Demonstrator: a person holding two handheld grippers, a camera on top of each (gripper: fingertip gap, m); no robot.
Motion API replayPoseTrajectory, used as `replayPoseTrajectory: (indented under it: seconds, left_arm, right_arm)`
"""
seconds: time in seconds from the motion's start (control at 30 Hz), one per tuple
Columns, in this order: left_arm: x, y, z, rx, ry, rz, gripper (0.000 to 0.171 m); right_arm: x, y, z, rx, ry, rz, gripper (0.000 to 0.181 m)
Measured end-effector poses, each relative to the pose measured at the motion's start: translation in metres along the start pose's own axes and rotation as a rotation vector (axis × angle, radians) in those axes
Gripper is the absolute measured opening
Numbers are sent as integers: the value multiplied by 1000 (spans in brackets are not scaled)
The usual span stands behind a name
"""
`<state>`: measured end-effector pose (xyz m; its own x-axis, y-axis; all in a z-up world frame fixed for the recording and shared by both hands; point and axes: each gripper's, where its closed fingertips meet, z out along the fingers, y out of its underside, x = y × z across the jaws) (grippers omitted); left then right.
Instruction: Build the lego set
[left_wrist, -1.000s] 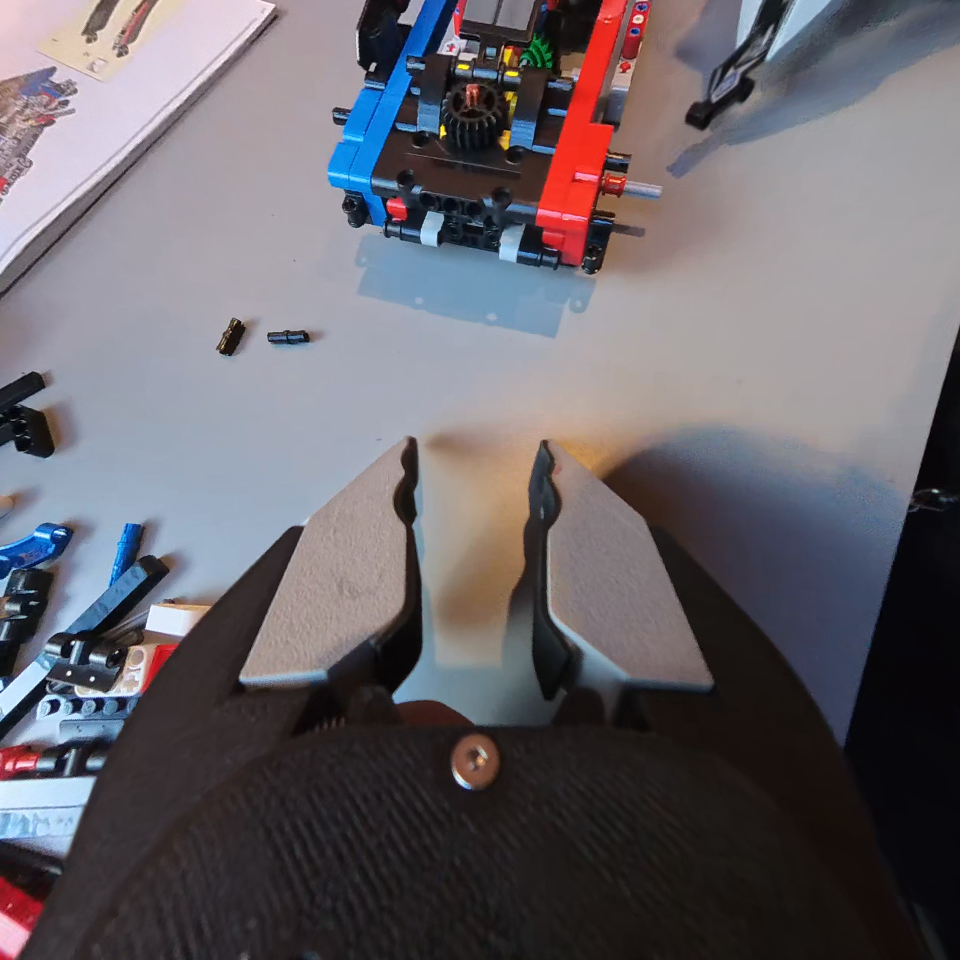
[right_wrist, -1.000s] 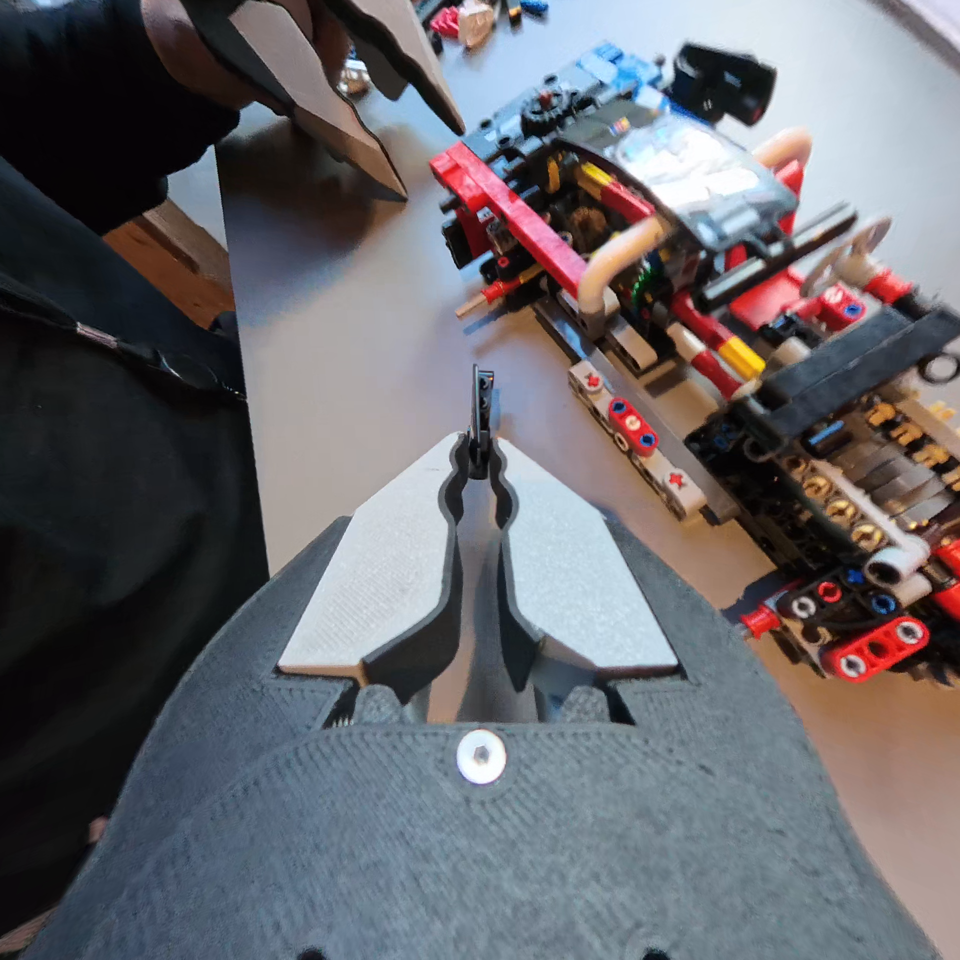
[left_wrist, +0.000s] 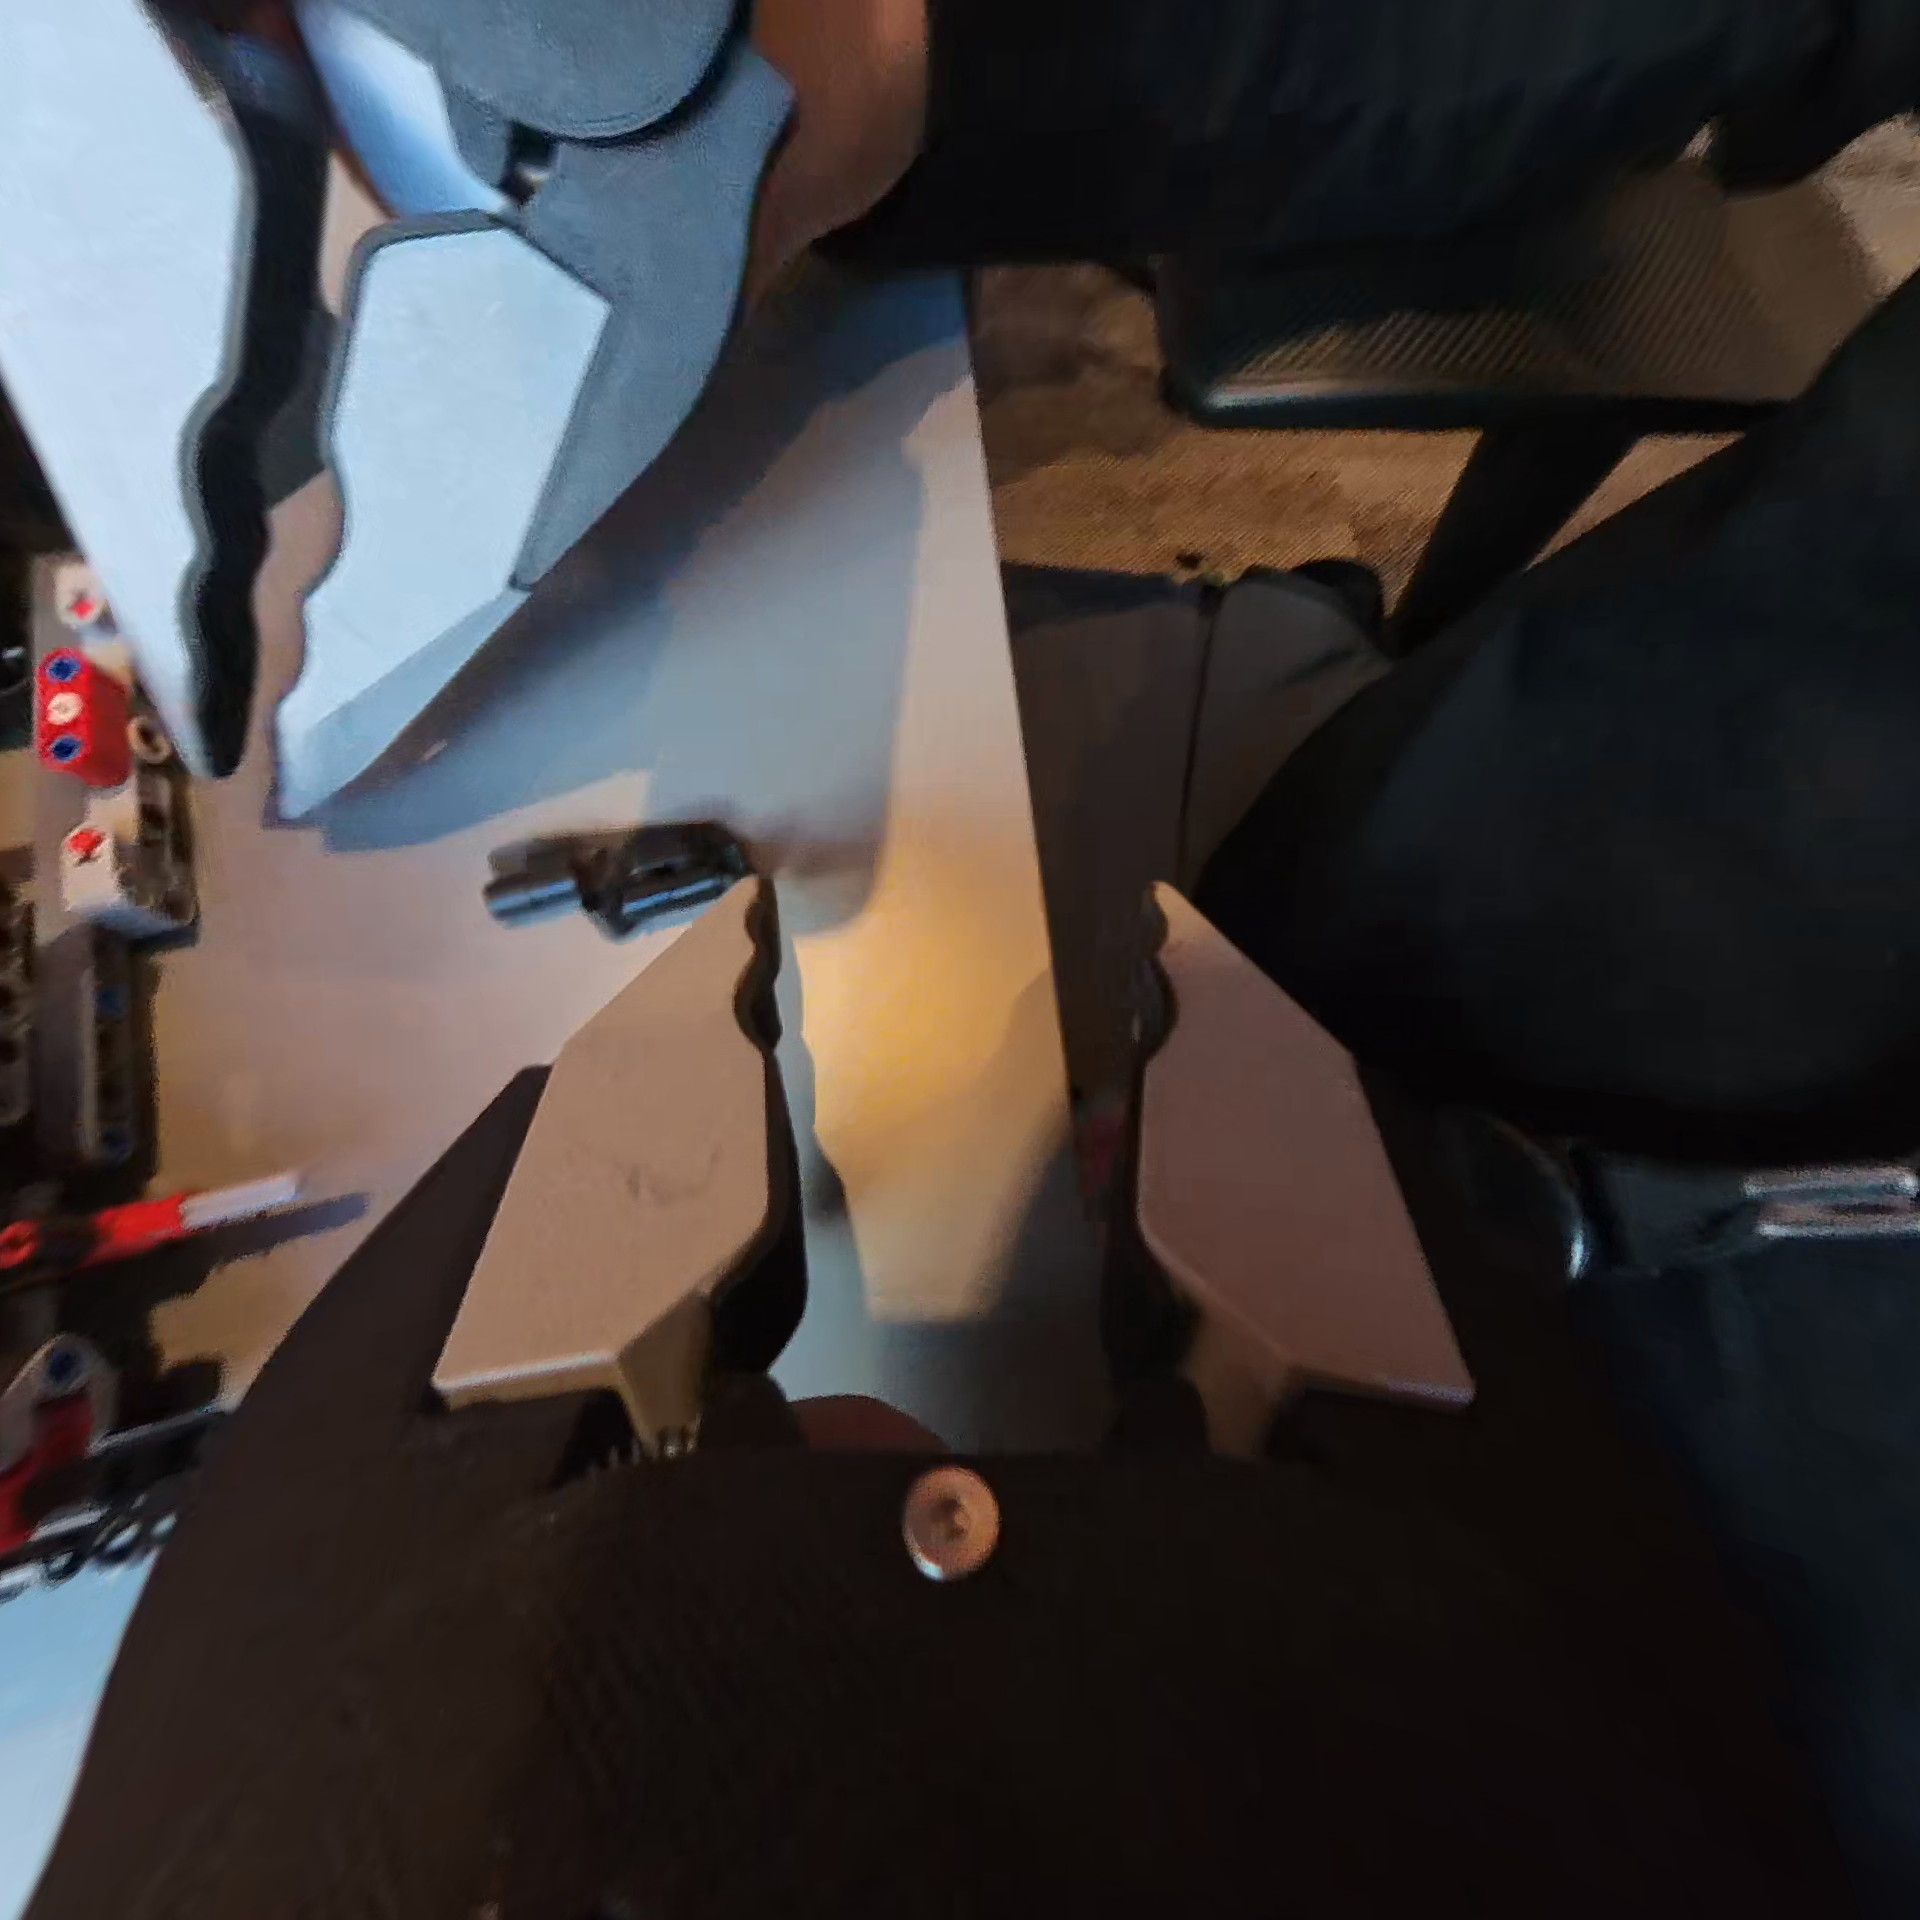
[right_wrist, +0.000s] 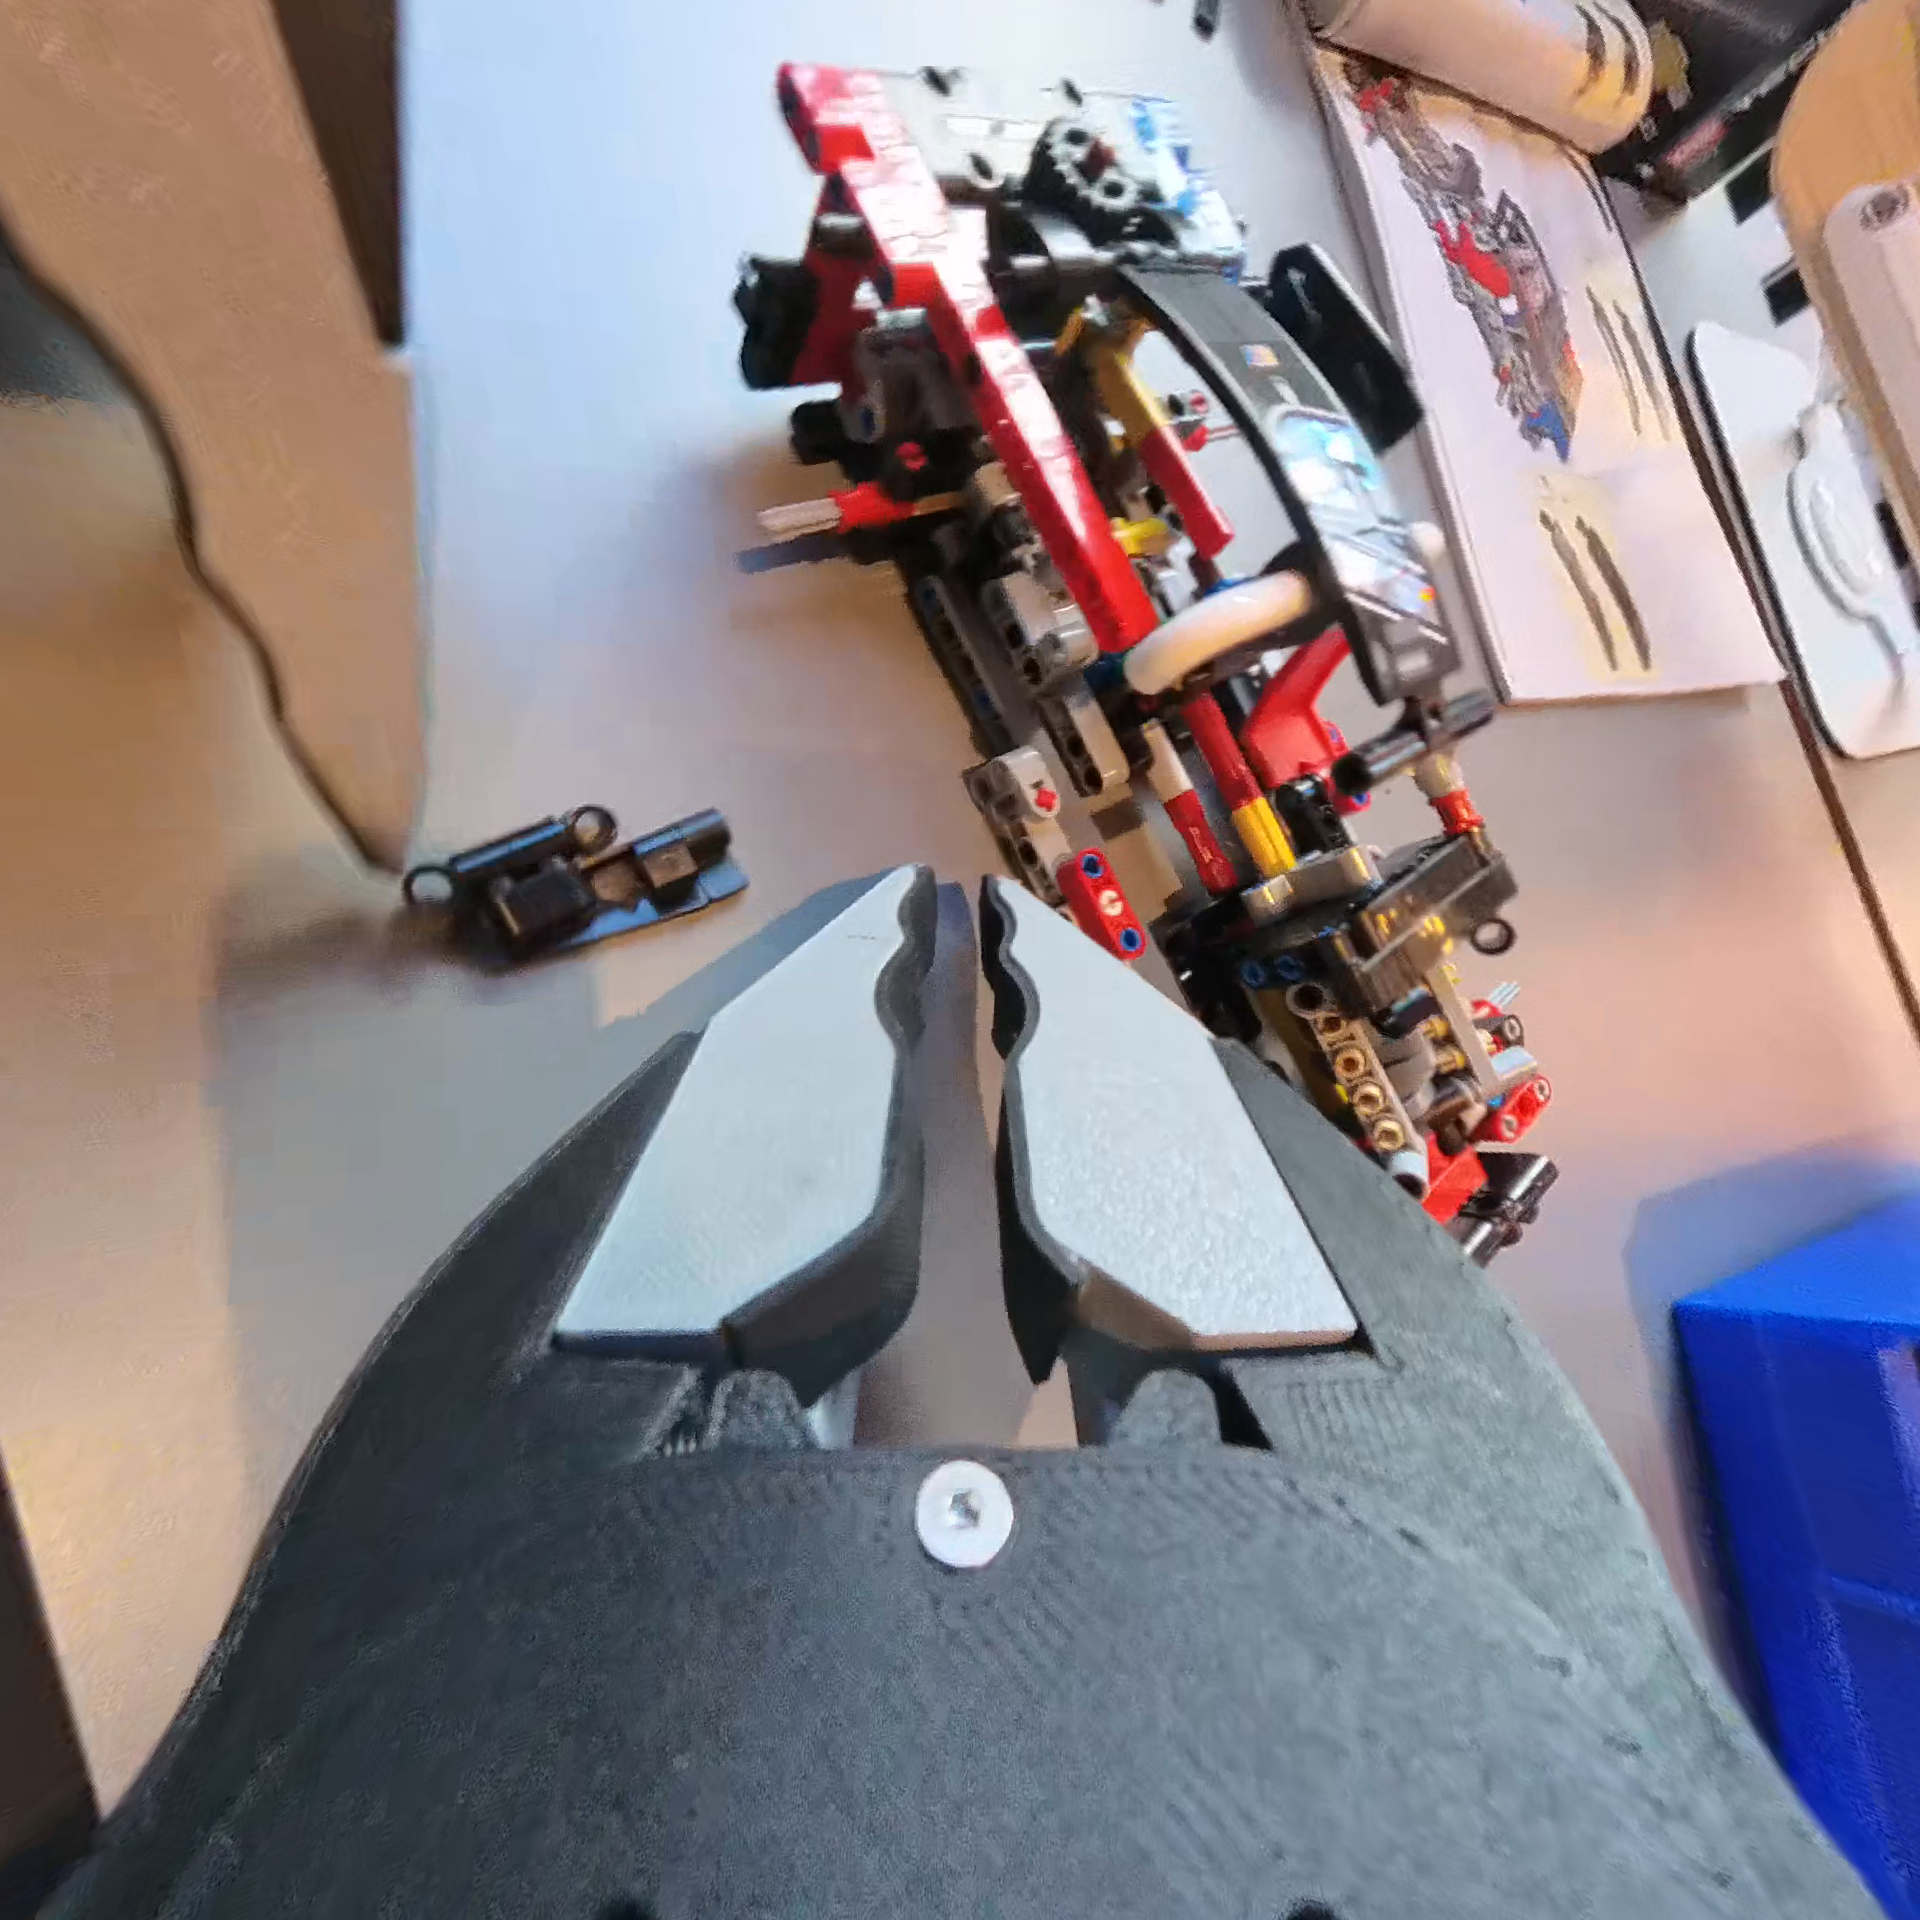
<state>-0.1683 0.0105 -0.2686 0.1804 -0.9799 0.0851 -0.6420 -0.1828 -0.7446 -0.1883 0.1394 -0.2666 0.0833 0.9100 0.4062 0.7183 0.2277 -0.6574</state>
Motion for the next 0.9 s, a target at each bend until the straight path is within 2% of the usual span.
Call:
replayPoseTrajectory:
  seconds: [0.1,0.17,0.23,0.3,0.37,0.43,0.5,0.57,0.67,0.8,0.9]
  left_arm:
    - [5,-6,-3,13,-12,-13,66]
    - [3,-4,-20,22,-51,-13,62]
    - [-13,4,-47,8,-124,-27,58]
    - [-51,25,-81,-62,-268,-65,57]
    - [-98,52,-119,-140,-422,-138,56]
    - [-141,73,-150,-200,-517,-225,58]
    - [-176,84,-167,-218,-559,-242,56]
    - [-199,94,-171,-248,-542,-227,55]
    - [-218,107,-171,-304,-492,-165,43]
    - [-227,124,-165,-401,-425,-97,36]
    - [-228,121,-159,-390,-389,-86,26]
  right_arm:
    - [5,-1,-11,36,-1,81,4]
    - [5,5,-23,33,0,129,4]
    - [-9,5,-37,53,-58,207,5]
    - [-30,-7,-50,126,-149,302,8]
    - [-45,-17,-51,160,-181,404,21]
    - [-51,-15,-41,118,-157,479,38]
    - [-53,-13,-30,73,-129,516,48]
    - [-55,-12,-22,30,-120,515,48]
    - [-52,0,-17,-43,-102,466,43]
    - [-32,21,-25,-73,-64,469,36]
    - [-22,29,-30,-63,-61,497,36]
